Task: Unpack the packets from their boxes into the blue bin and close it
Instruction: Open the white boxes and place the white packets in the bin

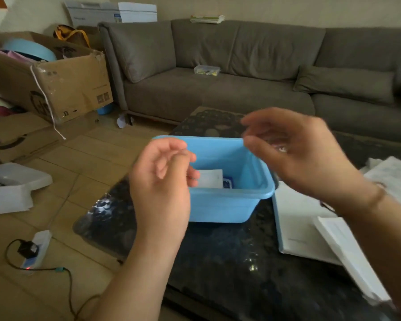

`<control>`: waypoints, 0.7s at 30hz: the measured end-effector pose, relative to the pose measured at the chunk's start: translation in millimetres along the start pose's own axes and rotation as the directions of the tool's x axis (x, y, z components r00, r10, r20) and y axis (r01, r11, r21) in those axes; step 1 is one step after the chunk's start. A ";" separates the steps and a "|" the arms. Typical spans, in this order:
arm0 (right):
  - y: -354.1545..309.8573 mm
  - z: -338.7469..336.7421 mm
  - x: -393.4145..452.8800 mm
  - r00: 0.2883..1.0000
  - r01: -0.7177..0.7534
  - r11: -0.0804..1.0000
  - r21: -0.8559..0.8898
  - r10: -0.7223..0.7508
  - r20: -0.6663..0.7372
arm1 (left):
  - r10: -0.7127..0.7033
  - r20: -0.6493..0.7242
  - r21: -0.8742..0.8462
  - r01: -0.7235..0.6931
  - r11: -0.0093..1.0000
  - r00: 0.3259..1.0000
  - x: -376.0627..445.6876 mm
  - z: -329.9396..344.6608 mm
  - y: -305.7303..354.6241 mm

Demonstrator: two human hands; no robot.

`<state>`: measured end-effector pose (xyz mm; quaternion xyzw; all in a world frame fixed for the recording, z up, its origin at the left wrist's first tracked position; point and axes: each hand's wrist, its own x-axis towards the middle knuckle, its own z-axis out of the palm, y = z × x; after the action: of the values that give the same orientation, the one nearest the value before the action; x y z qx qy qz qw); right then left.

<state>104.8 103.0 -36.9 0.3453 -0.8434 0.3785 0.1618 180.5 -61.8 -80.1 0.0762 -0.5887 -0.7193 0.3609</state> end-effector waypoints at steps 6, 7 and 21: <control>39.5 -61.0 -162.0 0.943 -0.290 0.894 -0.342 0.206 -0.261 | -0.439 0.396 0.320 0.327 0.889 0.807 -93.3 56.2 -53.2; 43.8 -62.2 -177.1 0.951 -0.292 0.861 -0.417 0.215 -0.221 | -0.493 0.460 0.442 0.291 0.849 0.739 -102.7 62.2 -60.7; 89.9 -42.7 -233.9 0.934 -0.299 0.828 -0.474 0.151 -0.325 | -0.623 0.531 0.659 0.182 0.730 0.574 -143.8 146.6 -85.9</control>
<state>207.9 285.3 -181.0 0.1307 -0.9181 0.1989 0.3169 169.9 145.8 -159.7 0.0218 -0.8208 -0.5576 -0.1220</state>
